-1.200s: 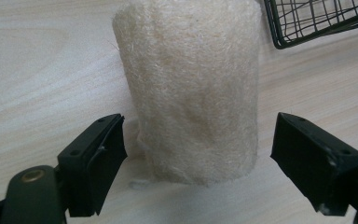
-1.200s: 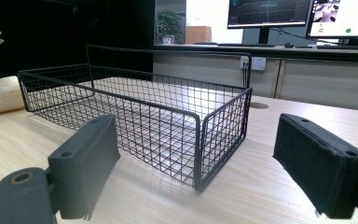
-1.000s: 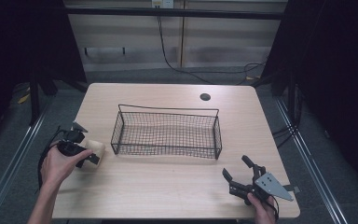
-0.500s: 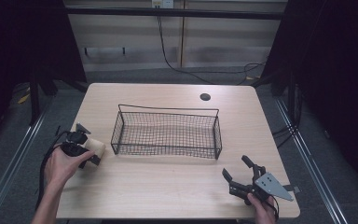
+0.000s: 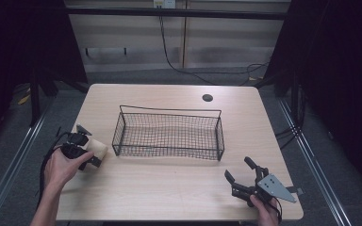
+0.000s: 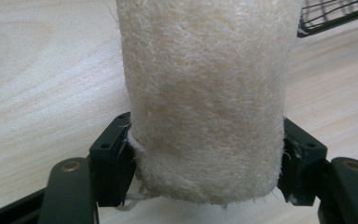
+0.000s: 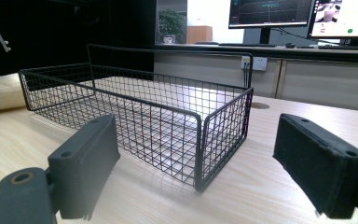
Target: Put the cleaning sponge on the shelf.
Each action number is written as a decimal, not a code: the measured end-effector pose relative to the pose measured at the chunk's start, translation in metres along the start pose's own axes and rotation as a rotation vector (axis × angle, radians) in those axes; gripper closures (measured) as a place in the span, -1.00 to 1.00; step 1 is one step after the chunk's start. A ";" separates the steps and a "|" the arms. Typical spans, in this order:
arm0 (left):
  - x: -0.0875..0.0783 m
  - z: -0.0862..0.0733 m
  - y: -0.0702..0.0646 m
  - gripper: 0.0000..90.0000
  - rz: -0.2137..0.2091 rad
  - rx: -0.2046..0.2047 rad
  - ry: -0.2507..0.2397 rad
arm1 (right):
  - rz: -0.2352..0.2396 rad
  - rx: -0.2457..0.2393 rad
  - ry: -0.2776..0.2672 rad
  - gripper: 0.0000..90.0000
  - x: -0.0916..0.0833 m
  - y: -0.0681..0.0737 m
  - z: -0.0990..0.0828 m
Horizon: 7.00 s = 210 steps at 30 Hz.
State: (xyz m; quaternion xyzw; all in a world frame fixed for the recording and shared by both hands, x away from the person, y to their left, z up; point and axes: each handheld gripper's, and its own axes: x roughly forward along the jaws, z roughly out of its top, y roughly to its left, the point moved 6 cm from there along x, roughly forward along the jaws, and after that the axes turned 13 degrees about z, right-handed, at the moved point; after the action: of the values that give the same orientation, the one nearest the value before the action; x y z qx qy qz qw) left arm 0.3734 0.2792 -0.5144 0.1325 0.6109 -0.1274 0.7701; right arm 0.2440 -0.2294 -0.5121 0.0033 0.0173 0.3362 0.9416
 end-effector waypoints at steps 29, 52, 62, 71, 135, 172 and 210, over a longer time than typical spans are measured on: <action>-0.030 -0.003 -0.002 -0.28 -0.099 -0.003 -0.092 | -0.002 0.005 -0.002 -0.71 0.000 -0.001 0.000; -0.076 -0.003 -0.005 -0.28 -0.165 -0.019 -0.210 | -0.002 0.007 0.000 -0.71 0.000 -0.001 0.000; -0.102 0.004 -0.015 -0.28 -0.216 -0.025 -0.272 | -0.008 0.007 -0.004 -0.71 -0.001 -0.001 0.000; -0.118 0.012 -0.024 -0.28 -0.226 0.000 -0.310 | -0.013 0.006 -0.005 -0.71 -0.001 -0.001 0.000; -0.075 0.109 -0.102 -0.28 -0.072 0.049 -0.025 | -0.003 0.006 -0.006 -0.71 -0.001 -0.001 0.000; -0.029 0.116 -0.117 -0.29 0.030 0.013 0.079 | -0.002 0.005 -0.006 -0.71 -0.001 -0.001 0.000; 0.003 0.108 -0.119 -0.30 0.071 -0.013 0.180 | -0.001 0.003 -0.006 -0.71 -0.001 -0.001 0.000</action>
State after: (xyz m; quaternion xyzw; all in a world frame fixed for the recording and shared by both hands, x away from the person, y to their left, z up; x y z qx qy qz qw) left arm 0.4296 0.1294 -0.4994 0.1600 0.6734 -0.0836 0.7169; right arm 0.2436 -0.2306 -0.5121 0.0057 0.0148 0.3356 0.9419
